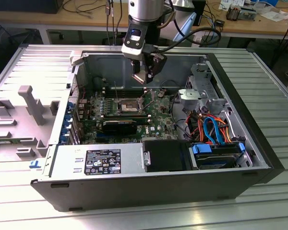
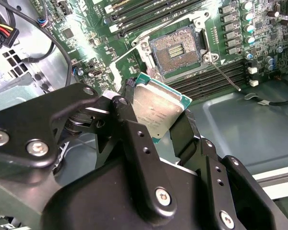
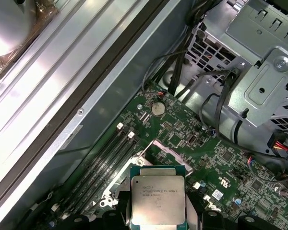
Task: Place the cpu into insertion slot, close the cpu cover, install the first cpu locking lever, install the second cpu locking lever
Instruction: 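Place the cpu into insertion slot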
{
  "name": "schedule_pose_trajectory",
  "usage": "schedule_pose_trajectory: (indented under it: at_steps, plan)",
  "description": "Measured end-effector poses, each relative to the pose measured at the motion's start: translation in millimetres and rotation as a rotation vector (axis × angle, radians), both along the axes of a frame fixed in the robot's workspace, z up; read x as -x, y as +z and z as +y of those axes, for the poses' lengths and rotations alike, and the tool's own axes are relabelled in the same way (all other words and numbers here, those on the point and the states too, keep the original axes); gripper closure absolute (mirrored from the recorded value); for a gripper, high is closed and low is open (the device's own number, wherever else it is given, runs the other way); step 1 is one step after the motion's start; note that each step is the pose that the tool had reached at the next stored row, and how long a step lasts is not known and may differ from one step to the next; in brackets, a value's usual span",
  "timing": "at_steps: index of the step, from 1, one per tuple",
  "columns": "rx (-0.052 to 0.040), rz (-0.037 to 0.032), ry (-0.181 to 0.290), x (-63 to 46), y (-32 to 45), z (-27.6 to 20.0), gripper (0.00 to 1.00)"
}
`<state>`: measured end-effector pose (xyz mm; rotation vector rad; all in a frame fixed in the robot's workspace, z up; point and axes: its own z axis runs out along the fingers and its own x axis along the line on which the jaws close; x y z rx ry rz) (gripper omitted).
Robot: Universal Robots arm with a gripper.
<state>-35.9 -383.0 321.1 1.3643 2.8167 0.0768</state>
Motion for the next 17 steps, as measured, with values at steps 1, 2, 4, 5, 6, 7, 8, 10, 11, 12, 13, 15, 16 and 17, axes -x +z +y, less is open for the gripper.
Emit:
schedule_pose_trajectory:
  at_steps: [1,2,4,5,6,7,8,10,11,12,13,15,16,17]
  plan:
    - [0.0001,0.0000,-0.002,0.0,0.0,0.0,0.46]
    - [0.0001,0.0001,-0.004,0.0,0.0,0.0,0.46]
    - [0.0000,0.0000,-0.009,0.0,-0.1,0.0,0.46]
    - [0.0001,0.0000,-0.011,0.0,-0.1,0.0,0.46]
    - [0.0000,0.0001,-0.013,0.0,-0.1,0.0,0.46]
    - [0.0001,0.0001,-0.015,0.0,-0.1,0.0,0.46]
    - [0.0000,0.0001,-0.017,0.0,-0.1,0.0,0.46]
    - [0.0000,0.0000,-0.023,0.0,-0.2,0.0,0.46]
    - [0.0000,0.0001,-0.024,0.0,-0.2,0.0,0.46]
    - [0.0000,0.0001,-0.026,0.0,-0.3,0.0,0.46]
    - [0.0001,0.0000,-0.028,0.0,-0.3,0.0,0.46]
    - [0.0000,0.0000,-0.034,0.0,-0.4,0.0,0.46]
    - [0.0000,0.0000,-0.036,0.0,-0.4,0.0,0.46]
    - [0.0000,0.0000,-0.040,0.0,-0.5,0.0,0.46]
